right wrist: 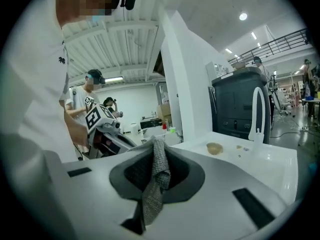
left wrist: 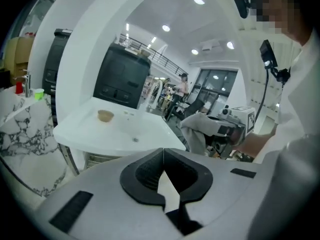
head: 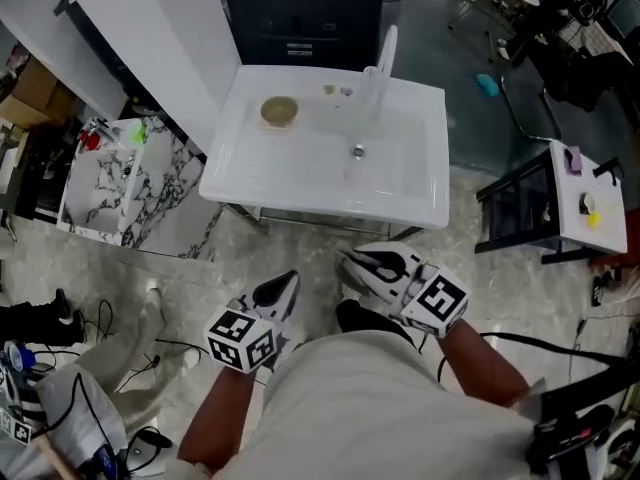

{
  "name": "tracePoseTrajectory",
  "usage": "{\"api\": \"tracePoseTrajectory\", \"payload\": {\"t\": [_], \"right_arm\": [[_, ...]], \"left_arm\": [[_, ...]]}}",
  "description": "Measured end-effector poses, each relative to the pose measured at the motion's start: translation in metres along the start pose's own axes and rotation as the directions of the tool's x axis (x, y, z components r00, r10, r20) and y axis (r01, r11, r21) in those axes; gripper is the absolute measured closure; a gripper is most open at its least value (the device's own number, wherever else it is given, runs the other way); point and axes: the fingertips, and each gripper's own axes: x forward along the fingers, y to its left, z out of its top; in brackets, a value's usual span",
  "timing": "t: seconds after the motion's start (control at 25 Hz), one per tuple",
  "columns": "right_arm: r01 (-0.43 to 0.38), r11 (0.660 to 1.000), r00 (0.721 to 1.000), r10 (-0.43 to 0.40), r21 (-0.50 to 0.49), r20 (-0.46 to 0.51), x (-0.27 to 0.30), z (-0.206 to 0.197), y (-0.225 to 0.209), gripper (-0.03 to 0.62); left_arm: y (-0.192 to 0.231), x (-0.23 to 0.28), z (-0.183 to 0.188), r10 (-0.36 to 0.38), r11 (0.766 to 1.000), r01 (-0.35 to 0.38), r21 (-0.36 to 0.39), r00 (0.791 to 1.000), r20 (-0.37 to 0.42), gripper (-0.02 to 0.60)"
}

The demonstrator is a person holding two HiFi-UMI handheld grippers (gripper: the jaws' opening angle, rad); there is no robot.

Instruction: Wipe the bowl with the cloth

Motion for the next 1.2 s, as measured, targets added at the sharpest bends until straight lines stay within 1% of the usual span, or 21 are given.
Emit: {"api": "tracePoseTrajectory", "payload": {"t": [0.12, 0.2, 0.28, 0.32, 0.36, 0.4, 0.44, 0.6, 0.8, 0.92, 1.04, 1.2], "right_arm": [[-0.037, 0.999, 0.999, 0.037, -0.024, 0.012, 0.008, 0.011, -0.044, 0.562], [-0.059, 0.998, 0.998, 0.06, -0.035, 0.006, 0.016, 0.012, -0.068, 0.562], [-0.065, 0.997, 0.998, 0.065, -0.042, -0.002, 0.026, 0.012, -0.091, 0.562], [-0.063, 0.997, 0.998, 0.063, -0.043, -0.002, 0.031, 0.013, -0.101, 0.562], [-0.058, 0.998, 0.998, 0.058, -0.038, 0.0, 0.035, 0.014, -0.11, 0.562], [-0.051, 0.998, 0.999, 0.051, -0.029, 0.0, 0.041, 0.015, -0.118, 0.562], [-0.043, 0.999, 0.999, 0.043, -0.021, -0.003, 0.047, 0.015, -0.125, 0.562], [0.004, 1.0, 1.0, -0.004, -0.005, -0.024, 0.077, 0.019, -0.153, 0.562], [0.093, 0.996, 0.995, -0.093, 0.006, -0.024, 0.113, 0.038, -0.18, 0.562], [0.154, 0.988, 0.988, -0.153, 0.026, -0.038, 0.133, 0.042, -0.194, 0.562], [0.205, 0.978, 0.978, -0.203, 0.031, -0.049, 0.148, 0.045, -0.202, 0.562], [0.272, 0.961, 0.961, -0.268, 0.053, -0.073, 0.156, 0.039, -0.209, 0.562]], "left_arm": [[0.021, 0.034, 0.038, 0.03, 0.999, -0.03, -0.01, 0.999, 0.013, 0.569], [0.04, 0.052, 0.056, 0.061, 0.998, -0.06, -0.019, 0.998, 0.022, 0.568], [0.061, 0.07, 0.074, 0.087, 0.996, -0.085, -0.039, 0.996, 0.03, 0.568], [0.071, 0.078, 0.082, 0.092, 0.994, -0.09, -0.056, 0.995, 0.033, 0.555], [0.081, 0.085, 0.089, 0.093, 0.993, -0.09, -0.074, 0.995, 0.034, 0.524], [0.093, 0.091, 0.096, 0.094, 0.992, -0.09, -0.093, 0.995, 0.034, 0.508], [0.106, 0.097, 0.102, 0.096, 0.989, -0.092, -0.112, 0.995, 0.033, 0.503], [0.173, 0.125, 0.122, 0.106, 0.976, -0.103, -0.19, 0.994, 0.005, 0.493], [0.257, 0.165, 0.136, 0.086, 0.956, -0.102, -0.274, 0.994, -0.07, 0.466], [0.301, 0.193, 0.144, 0.072, 0.942, -0.105, -0.318, 0.991, -0.115, 0.453], [0.342, 0.217, 0.144, 0.083, 0.926, -0.139, -0.351, 0.982, -0.17, 0.444], [0.383, 0.245, 0.142, 0.084, 0.902, -0.165, -0.398, 0.973, -0.213, 0.43]]}}
